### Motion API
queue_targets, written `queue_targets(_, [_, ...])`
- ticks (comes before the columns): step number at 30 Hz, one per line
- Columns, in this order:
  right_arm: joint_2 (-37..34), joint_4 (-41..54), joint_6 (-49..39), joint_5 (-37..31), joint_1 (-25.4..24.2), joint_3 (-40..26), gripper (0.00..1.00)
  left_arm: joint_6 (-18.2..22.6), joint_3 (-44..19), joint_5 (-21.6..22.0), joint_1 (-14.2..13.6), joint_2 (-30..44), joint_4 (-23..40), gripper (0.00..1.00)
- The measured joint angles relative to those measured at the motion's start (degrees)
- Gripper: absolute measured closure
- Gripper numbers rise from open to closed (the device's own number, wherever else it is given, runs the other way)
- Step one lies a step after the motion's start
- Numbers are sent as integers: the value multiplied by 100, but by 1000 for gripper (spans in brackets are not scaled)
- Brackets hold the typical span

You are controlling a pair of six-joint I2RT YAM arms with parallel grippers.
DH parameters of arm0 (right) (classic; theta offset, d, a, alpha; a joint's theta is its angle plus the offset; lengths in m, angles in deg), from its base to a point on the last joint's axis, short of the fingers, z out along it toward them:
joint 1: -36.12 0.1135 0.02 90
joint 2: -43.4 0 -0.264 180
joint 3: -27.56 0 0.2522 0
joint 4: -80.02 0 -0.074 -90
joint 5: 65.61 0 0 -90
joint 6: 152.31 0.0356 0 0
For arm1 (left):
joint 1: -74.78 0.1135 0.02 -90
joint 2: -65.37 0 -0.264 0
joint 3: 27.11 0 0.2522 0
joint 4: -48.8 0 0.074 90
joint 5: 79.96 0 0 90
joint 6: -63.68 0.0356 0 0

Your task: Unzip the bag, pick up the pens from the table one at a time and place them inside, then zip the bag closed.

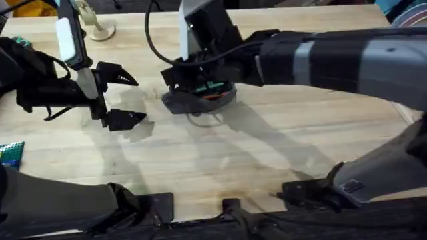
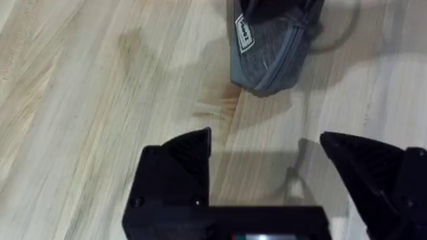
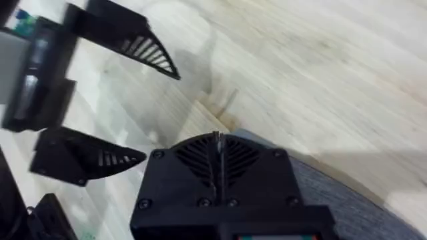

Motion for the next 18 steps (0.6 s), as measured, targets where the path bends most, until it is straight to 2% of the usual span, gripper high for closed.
queue_targets(7, [508, 364, -345, 3, 9, 0, 971, 2, 0, 1, 0, -1, 17, 8])
queue_targets(18, [578, 517, -429, 1, 9, 0, 971, 1, 0, 0, 0, -1, 16, 8])
